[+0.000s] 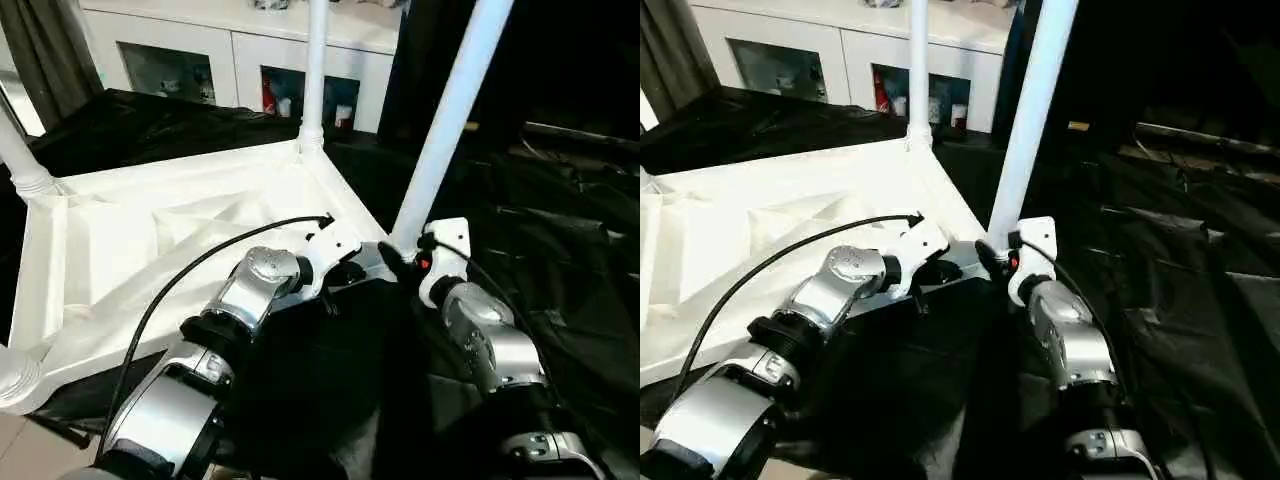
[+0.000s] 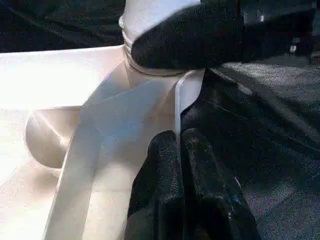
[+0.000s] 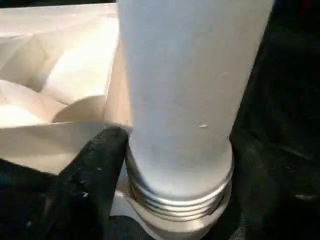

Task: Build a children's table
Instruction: Rotate leg to tighten

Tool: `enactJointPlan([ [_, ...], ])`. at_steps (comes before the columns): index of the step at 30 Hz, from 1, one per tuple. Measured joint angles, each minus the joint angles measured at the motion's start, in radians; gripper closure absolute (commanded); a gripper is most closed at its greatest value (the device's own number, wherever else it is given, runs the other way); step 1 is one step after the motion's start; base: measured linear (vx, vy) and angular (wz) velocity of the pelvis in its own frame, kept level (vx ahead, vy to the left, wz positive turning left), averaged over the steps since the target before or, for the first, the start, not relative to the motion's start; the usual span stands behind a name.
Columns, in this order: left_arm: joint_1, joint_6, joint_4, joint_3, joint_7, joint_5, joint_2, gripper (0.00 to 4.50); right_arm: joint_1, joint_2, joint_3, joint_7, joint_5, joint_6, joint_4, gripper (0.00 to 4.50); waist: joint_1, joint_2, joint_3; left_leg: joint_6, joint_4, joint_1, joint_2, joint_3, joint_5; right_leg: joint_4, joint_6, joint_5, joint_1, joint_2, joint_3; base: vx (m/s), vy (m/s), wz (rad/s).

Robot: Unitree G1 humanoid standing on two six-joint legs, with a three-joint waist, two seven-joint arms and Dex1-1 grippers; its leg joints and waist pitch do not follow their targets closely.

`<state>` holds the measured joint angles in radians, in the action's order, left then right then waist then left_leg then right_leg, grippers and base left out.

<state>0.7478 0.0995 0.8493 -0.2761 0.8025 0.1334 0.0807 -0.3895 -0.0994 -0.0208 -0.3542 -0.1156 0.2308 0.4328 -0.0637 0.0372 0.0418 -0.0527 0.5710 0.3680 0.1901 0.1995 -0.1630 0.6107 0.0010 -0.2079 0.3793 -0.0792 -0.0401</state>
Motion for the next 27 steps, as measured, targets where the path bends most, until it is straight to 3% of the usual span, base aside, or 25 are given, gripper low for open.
enactJointPlan([
  [7, -0.003, -0.065, -0.013, -0.01, 0.142, -0.011, 0.087, 4.5, 0.035, -0.153, 0.085, -0.275, -0.008, -0.004, -0.061, 0.77, 0.005, 0.001, 0.001, 0.0, -0.002, 0.002, 0.002, -0.001, 0.0, 0.0, 0.004, -0.001, 0.003, 0.001, -0.002, 0.0, 0.0, 0.0],
  [14, -0.057, -0.101, -0.104, -0.015, 0.407, -0.074, 0.198, 4.5, 0.067, -0.287, 0.117, -0.593, -0.102, 0.016, -0.131, 0.77, 0.002, 0.002, 0.002, 0.001, -0.002, 0.004, 0.002, 0.0, 0.0, -0.001, 0.001, -0.003, 0.005, 0.001, -0.002, 0.0, 0.0, 0.0],
  [24, -0.103, -0.102, -0.169, -0.019, 0.552, -0.107, 0.256, 4.5, 0.079, -0.332, 0.186, -0.725, -0.117, 0.039, -0.179, 0.77, -0.002, 0.003, 0.004, 0.001, -0.001, 0.004, 0.003, 0.0, -0.001, 0.001, 0.0, -0.004, 0.006, 0.001, -0.002, 0.0, 0.0, 0.0],
  [27, -0.104, -0.102, -0.169, -0.019, 0.557, -0.108, 0.257, 4.5, 0.079, -0.332, 0.186, -0.727, -0.118, 0.042, -0.179, 1.02, -0.001, 0.003, 0.004, 0.001, -0.001, 0.004, 0.002, 0.0, -0.001, 0.001, 0.0, -0.004, 0.006, 0.001, -0.002, 0.0, 0.0, 0.0],
])
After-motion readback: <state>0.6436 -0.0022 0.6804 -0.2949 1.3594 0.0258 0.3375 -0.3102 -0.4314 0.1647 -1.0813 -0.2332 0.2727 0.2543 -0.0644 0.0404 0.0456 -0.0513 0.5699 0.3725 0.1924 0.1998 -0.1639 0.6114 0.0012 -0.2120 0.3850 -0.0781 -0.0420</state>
